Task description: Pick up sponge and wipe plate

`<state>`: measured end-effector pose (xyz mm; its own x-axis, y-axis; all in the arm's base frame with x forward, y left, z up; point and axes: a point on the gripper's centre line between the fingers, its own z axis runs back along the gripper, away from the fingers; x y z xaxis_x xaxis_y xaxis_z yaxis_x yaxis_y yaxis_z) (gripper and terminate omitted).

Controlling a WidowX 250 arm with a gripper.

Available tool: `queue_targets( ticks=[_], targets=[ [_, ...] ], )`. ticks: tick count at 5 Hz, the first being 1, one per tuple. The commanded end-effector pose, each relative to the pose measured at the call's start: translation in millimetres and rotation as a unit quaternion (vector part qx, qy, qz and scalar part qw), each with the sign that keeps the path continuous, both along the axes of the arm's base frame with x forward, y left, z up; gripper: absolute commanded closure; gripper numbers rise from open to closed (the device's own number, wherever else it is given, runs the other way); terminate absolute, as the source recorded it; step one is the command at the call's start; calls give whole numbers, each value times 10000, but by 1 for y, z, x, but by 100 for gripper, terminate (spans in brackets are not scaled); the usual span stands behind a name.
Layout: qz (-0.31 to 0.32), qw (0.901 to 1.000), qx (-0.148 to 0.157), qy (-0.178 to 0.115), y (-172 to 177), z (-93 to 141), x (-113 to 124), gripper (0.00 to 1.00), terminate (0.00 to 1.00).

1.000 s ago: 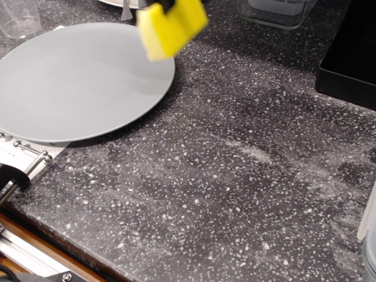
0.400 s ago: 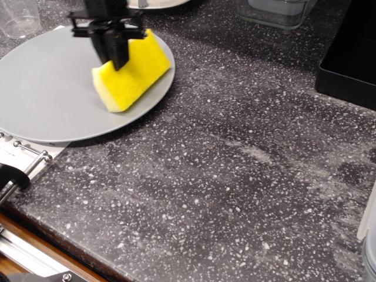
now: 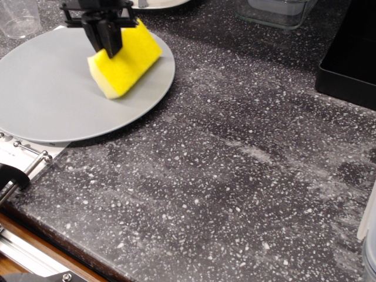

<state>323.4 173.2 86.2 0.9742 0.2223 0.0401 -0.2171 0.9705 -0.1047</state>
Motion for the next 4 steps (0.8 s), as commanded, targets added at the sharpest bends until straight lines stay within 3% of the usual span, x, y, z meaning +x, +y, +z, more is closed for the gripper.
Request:
queue_targets(
  ticks=[1,2,4],
  targets=[
    [-25,9977,637,-217,57,9,11,100,0],
    [-84,9950,928,-372,78,2,5,100,0],
    [-5,9950,984,-163,120,37,14,100,0]
  ],
)
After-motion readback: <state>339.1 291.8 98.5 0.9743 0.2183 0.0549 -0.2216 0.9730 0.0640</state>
